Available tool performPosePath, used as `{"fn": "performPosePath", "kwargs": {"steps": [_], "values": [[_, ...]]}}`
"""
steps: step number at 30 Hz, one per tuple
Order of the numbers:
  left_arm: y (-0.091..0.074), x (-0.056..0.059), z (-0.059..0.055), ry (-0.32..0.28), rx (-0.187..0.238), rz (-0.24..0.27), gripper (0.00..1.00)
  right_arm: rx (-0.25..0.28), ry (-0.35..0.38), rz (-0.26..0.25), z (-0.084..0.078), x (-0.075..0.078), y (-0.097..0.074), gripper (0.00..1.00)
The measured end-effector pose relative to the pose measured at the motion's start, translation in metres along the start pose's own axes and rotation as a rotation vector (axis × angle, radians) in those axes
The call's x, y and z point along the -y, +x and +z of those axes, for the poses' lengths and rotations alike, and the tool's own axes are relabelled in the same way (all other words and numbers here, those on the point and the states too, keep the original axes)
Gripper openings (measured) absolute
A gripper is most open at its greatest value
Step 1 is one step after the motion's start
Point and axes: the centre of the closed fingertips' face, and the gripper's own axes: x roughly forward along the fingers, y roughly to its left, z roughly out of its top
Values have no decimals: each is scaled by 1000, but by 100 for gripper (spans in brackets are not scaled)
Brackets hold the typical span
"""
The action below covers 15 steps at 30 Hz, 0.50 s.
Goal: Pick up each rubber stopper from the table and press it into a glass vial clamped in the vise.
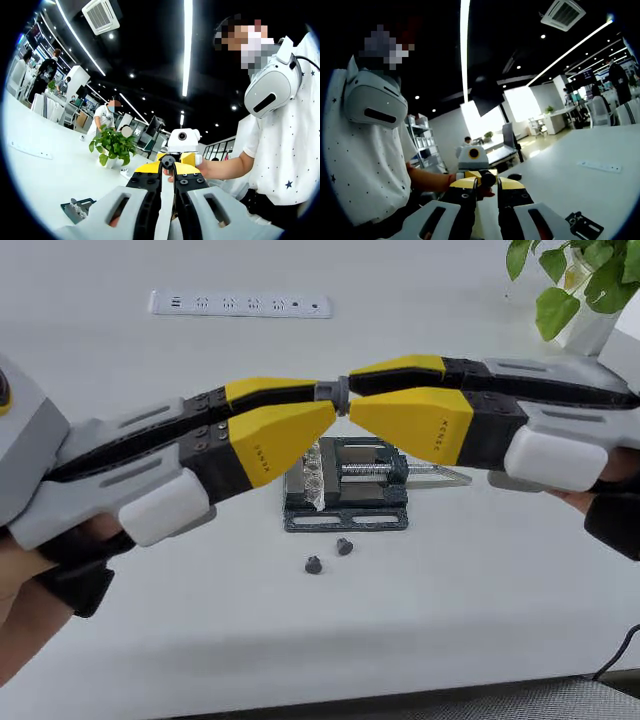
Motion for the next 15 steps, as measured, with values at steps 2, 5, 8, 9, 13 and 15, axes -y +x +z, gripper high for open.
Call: {"fn": "performPosePath", "kwargs": {"steps": [2, 5, 8, 9, 13, 15], "values": [[0, 0, 0, -3, 0, -2, 4, -2, -1, 1, 0, -1, 1, 11], [0, 1, 0, -4, 1, -5, 4, 0, 0, 5, 1, -1, 2, 10], [0, 2, 1, -5, 5, -6, 4, -2, -8, 4, 1, -1, 2, 8], [0, 2, 1, -4, 3, -7, 4, -6, -10, 4, 1, -1, 2, 8], [0, 3, 1, -3, 4, -7, 4, 7, 1, 11, 4, -3, 3, 8], [0, 3, 2, -1, 6, -6, 4, -11, -26, 3, 2, -1, 3, 8]]}}
